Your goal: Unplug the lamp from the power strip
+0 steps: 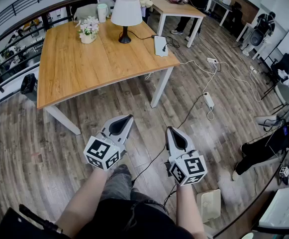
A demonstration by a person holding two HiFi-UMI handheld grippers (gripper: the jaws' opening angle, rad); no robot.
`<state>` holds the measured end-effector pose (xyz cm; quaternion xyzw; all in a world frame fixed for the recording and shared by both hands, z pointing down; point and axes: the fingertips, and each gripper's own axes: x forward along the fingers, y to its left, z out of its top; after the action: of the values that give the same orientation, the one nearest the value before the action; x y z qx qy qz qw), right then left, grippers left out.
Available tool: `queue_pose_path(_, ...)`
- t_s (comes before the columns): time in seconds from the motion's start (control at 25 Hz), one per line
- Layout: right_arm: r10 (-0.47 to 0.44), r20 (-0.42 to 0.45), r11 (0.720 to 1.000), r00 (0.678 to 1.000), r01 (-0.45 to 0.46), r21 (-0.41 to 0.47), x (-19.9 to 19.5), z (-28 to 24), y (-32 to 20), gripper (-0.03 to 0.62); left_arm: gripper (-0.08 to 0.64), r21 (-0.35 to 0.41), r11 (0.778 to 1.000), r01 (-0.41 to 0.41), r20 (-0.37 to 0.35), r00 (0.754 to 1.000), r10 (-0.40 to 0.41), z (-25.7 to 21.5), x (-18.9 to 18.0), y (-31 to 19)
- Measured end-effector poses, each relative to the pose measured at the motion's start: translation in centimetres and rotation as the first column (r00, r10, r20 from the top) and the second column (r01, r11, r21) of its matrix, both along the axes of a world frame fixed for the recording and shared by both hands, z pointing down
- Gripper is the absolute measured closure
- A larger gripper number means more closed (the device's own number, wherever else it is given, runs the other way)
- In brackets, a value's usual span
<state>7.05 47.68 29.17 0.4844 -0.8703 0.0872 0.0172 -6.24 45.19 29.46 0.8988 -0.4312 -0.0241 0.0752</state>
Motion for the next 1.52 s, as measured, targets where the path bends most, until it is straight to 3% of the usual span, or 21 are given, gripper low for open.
queue_pose_path(0.56, 0.048, 0.03, 0.999, 0.998, -0.048, -0.005, -1.6, 1.2, -14.6, 0.584, 0.562, -0.009, 0.998, -0.068, 0.004, 0.998, 0.068, 0.7, -1.6, -14.6)
queue_pose_path(0.8, 0.09, 0.041, 0.996, 0.995, -0.091, 0.021, -1.9, 1.0, -18.0, 0.584, 0.563, -0.006, 0.995, -0.099, 0.0, 0.995, 0.099, 0.9, -2.6, -18.9)
queue_pose_path(1.16, 0.06, 0.031, 0.998, 0.998, -0.06, -0.021, -1.5, 2.7, -22.9, 0.584, 0.563, -0.049, 0.995, -0.089, -0.03, 0.996, 0.088, 2.9, -1.5, -23.2)
queue_pose_path(1.52, -0.056, 0.043, 0.998, 0.997, 0.057, -0.026, -3.0, 2.8, -31.2, 0.584, 0.563, -0.075, 0.994, -0.074, -0.029, 0.997, 0.072, 3.4, 0.7, -29.8)
